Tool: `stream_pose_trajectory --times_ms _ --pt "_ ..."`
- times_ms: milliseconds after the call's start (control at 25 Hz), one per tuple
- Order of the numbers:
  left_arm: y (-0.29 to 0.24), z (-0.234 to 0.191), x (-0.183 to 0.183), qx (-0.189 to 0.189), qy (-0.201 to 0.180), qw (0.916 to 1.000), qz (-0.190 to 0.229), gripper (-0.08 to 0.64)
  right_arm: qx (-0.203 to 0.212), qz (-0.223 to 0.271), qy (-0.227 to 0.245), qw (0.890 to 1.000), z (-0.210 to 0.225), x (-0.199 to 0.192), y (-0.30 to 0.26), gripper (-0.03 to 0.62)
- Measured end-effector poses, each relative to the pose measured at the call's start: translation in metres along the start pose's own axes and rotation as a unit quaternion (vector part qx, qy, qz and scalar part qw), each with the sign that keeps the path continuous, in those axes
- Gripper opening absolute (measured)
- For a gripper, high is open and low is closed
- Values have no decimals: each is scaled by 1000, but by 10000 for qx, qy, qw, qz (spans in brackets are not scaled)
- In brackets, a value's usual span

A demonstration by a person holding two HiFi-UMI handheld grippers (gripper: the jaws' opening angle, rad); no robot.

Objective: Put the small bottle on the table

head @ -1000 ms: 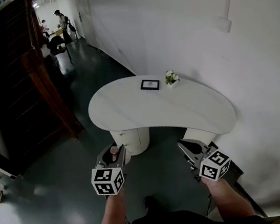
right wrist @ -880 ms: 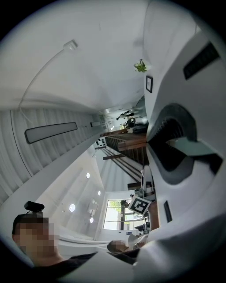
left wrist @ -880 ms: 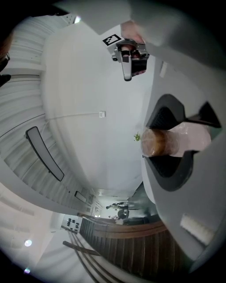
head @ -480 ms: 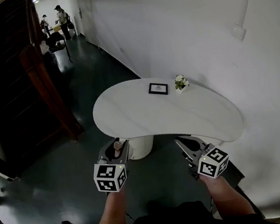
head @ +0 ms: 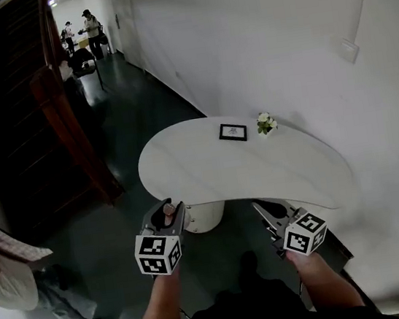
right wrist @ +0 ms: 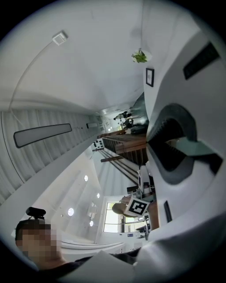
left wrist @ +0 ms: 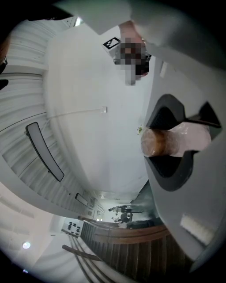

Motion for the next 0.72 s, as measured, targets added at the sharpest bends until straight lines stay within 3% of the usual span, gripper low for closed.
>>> stream_pose_trajectory --times_ms 320,720 --pt "-33 -23 -4 36 109 9999 -57 137 29 -45 -76 10000 33 0 -33 11" --pt "-121 -58 -2 144 262 9992 -249 137 167 -283 -228 9992 116 4 -99 11"
Point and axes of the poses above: the fingertips, and each gripper's own axes: y backward along the fingers, z to its right, x out of its top, the point moved 10 cm from there along y, backward along the fingers, and after that the axes turned 10 degrees about -x, right-handed, at the moved point
